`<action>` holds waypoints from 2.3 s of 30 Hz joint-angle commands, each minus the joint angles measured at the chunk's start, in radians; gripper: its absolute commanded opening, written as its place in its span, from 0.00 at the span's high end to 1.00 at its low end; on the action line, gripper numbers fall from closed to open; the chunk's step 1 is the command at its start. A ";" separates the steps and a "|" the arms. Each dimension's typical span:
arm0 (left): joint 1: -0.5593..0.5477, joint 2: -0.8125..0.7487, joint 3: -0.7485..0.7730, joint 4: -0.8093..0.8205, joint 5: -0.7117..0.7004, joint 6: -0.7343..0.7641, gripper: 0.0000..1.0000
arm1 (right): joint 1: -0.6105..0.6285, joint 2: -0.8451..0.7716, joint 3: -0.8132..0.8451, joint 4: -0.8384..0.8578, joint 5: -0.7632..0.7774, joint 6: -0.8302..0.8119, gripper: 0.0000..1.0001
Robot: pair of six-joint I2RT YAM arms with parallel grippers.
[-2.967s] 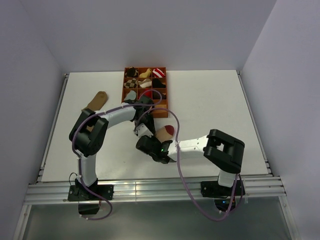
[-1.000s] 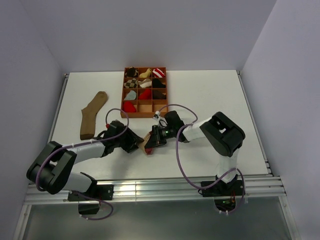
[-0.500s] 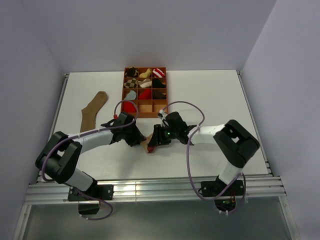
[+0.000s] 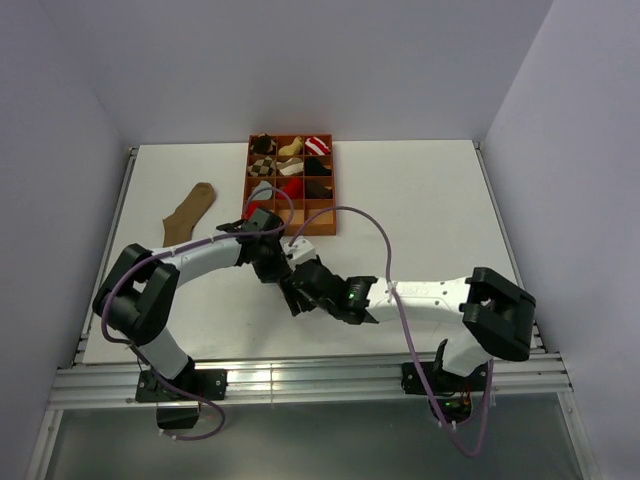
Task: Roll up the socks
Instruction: Roll the sock at the center of the board.
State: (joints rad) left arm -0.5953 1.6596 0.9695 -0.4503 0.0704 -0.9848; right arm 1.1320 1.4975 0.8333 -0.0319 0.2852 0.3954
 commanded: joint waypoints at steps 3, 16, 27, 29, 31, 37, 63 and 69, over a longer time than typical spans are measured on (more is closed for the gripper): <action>-0.006 0.043 0.026 -0.106 -0.066 0.061 0.60 | 0.095 0.116 0.131 -0.049 0.290 -0.061 0.29; -0.014 0.032 0.021 -0.114 -0.066 0.066 0.60 | 0.138 0.375 0.231 -0.108 0.376 0.006 0.35; -0.014 -0.029 0.002 -0.050 -0.023 0.066 0.45 | 0.135 0.389 0.090 0.001 0.299 0.085 0.94; -0.012 -0.088 -0.015 -0.010 -0.027 0.055 0.37 | 0.132 0.350 0.032 0.073 0.238 0.089 1.00; 0.000 -0.151 -0.026 0.022 -0.024 0.037 0.33 | 0.118 0.301 -0.035 0.128 0.131 0.092 1.00; 0.093 -0.328 -0.109 0.108 0.009 0.001 0.27 | 0.020 0.212 -0.170 0.341 -0.186 0.135 1.00; 0.106 -0.368 -0.488 0.401 0.141 -0.149 0.33 | -0.319 0.405 -0.226 0.576 -0.902 0.261 1.00; 0.097 -0.301 -0.483 0.331 0.115 -0.149 0.46 | -0.339 0.394 -0.200 0.524 -0.877 0.228 0.95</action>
State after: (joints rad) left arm -0.4889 1.3170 0.4873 -0.0605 0.2050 -1.1423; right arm 0.7959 1.8519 0.6434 0.7071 -0.6380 0.6640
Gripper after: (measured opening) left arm 0.568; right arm 0.251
